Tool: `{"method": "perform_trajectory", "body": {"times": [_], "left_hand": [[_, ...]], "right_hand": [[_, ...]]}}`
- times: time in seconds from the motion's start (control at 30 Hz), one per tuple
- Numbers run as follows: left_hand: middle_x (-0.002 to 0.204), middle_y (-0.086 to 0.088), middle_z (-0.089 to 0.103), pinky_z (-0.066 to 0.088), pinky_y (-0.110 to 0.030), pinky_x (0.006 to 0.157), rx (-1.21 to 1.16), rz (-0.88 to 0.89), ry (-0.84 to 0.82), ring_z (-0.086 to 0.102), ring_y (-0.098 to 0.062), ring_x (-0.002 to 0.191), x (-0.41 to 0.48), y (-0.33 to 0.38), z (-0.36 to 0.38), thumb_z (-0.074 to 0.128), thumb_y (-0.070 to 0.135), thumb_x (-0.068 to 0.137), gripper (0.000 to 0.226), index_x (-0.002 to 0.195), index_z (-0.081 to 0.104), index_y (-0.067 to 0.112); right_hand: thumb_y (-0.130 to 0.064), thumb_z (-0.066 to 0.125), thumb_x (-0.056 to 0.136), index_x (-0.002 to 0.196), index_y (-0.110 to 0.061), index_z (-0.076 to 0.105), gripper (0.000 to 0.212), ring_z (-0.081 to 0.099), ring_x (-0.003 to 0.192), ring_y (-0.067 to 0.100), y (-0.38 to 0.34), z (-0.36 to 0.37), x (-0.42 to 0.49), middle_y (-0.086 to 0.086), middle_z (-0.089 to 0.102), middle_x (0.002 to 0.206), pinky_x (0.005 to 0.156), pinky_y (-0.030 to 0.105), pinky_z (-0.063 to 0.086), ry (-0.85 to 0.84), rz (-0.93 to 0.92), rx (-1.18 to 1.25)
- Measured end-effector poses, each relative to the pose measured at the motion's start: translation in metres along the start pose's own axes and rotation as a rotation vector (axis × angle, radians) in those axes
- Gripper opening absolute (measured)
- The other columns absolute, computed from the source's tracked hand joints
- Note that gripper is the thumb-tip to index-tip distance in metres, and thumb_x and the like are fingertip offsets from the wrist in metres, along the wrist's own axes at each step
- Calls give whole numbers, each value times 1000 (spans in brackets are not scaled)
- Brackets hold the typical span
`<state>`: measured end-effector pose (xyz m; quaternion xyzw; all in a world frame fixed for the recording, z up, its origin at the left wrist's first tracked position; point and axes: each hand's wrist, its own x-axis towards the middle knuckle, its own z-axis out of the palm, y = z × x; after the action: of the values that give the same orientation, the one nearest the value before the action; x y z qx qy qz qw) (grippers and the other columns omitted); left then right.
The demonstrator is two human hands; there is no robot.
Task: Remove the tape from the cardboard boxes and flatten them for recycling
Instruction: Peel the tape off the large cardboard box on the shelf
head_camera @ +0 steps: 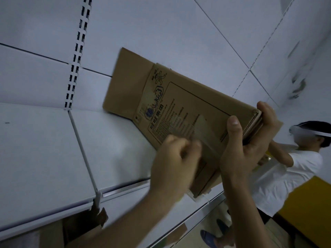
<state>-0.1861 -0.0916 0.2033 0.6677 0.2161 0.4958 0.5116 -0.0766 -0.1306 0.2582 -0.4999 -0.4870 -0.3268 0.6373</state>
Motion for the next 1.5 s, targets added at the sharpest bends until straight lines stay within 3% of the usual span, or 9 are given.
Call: {"method": "perform_trajectory", "body": {"times": [0.07,0.2,0.3,0.5,0.67,0.9,1.13,1.33,1.5], "left_hand": [[86,4,64,55,-34,73,-124,-150,5,63,-13,79,32,3,-17,61,36,90,10,87,58,27],[99,-2,59,52,-47,91,-111,-287,94,59,-19,94,72,-4,-30,61,9,88,21,104,52,21],[94,0,62,54,-42,86,-156,-263,223,61,-17,88,62,-16,-25,63,7,87,19,94,57,23],[81,11,69,50,-9,70,-218,-111,334,64,0,76,46,-28,-18,72,12,84,14,86,70,25],[88,1,72,53,-25,83,-378,-190,321,67,-14,87,50,-27,-18,75,10,80,16,85,72,25],[86,-1,71,53,-23,81,-489,-223,315,67,-13,83,53,-28,-16,74,5,80,20,80,70,25],[80,5,67,54,-26,75,-333,-146,265,64,-14,82,53,-27,-14,70,10,85,17,79,68,26],[108,8,53,48,-25,82,55,95,375,55,-10,98,60,-22,-7,59,21,94,33,126,61,19],[113,15,41,46,-22,78,226,195,397,49,-8,107,55,-27,-1,56,19,95,34,129,60,19]], "right_hand": [[-20,57,88,129,-2,43,48,37,130,36,-1,0,0,22,42,134,104,57,31,-7,-3,-1],[-13,60,87,128,4,44,48,37,130,37,-3,1,0,25,43,133,105,56,30,6,5,-5],[-12,60,86,127,6,45,47,37,129,39,-3,1,1,27,44,130,105,55,30,17,-16,-14],[-12,60,86,128,4,45,47,35,132,37,-2,2,0,25,44,133,107,53,29,15,-7,9],[-12,60,87,128,5,44,47,35,132,37,0,2,0,26,43,134,107,53,29,14,0,11],[-13,61,87,128,4,44,47,36,131,36,-1,2,0,25,44,133,107,52,30,11,1,4],[-12,62,86,127,2,47,46,38,129,36,-2,3,1,24,45,131,105,50,31,28,-14,-17],[-13,61,85,127,4,46,47,39,129,34,-1,2,2,23,46,129,105,52,31,18,-23,-10],[-23,59,86,127,3,46,50,38,129,36,-1,3,1,23,44,131,104,55,31,11,-19,-13]]}}
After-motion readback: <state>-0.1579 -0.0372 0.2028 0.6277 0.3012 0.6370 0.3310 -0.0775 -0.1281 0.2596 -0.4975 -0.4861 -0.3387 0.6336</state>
